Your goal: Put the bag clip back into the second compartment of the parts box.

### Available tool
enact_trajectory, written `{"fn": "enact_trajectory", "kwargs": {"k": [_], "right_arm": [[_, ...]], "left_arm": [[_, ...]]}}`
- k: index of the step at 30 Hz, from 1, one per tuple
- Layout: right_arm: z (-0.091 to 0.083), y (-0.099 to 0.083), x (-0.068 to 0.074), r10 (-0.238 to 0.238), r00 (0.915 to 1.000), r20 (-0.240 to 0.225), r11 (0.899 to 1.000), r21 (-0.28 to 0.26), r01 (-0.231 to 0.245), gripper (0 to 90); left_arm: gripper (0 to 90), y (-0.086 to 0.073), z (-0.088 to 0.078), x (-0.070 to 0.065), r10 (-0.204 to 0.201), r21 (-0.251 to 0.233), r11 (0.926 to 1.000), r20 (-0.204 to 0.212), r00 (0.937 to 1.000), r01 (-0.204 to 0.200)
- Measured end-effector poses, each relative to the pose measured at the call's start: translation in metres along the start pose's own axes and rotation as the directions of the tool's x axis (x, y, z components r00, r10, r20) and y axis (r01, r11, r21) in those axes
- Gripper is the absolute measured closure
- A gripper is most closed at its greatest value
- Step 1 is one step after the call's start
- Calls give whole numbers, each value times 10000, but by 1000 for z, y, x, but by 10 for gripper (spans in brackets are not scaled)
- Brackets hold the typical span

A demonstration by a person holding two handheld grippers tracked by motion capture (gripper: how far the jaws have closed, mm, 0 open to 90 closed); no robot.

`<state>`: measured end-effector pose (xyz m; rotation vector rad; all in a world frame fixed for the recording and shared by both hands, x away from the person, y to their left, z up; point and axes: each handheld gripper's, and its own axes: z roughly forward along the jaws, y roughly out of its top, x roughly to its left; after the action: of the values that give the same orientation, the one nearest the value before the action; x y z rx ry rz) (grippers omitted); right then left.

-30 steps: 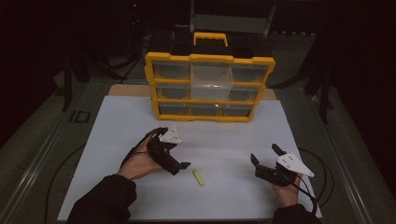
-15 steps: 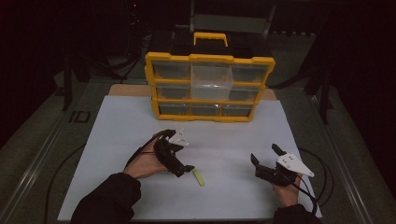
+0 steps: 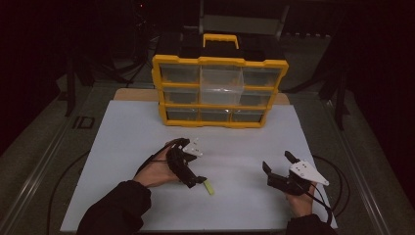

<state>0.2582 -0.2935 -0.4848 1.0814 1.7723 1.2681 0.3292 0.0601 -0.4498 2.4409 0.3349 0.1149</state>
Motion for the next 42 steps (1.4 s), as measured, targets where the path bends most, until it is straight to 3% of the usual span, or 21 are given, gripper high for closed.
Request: {"fn": "enact_trajectory", "kwargs": {"k": [23, 42], "right_arm": [[0, 0, 0, 3, 10000, -20, 10000, 19, -3, 113], [0, 0, 0, -9, 10000, -31, 10000, 53, 9, 113]], "left_arm": [[0, 5, 25, -5, 287, 587, 9978, 469, 9985, -315], [0, 6, 49, -9, 547, 1221, 9903, 929, 9942, -659]]}}
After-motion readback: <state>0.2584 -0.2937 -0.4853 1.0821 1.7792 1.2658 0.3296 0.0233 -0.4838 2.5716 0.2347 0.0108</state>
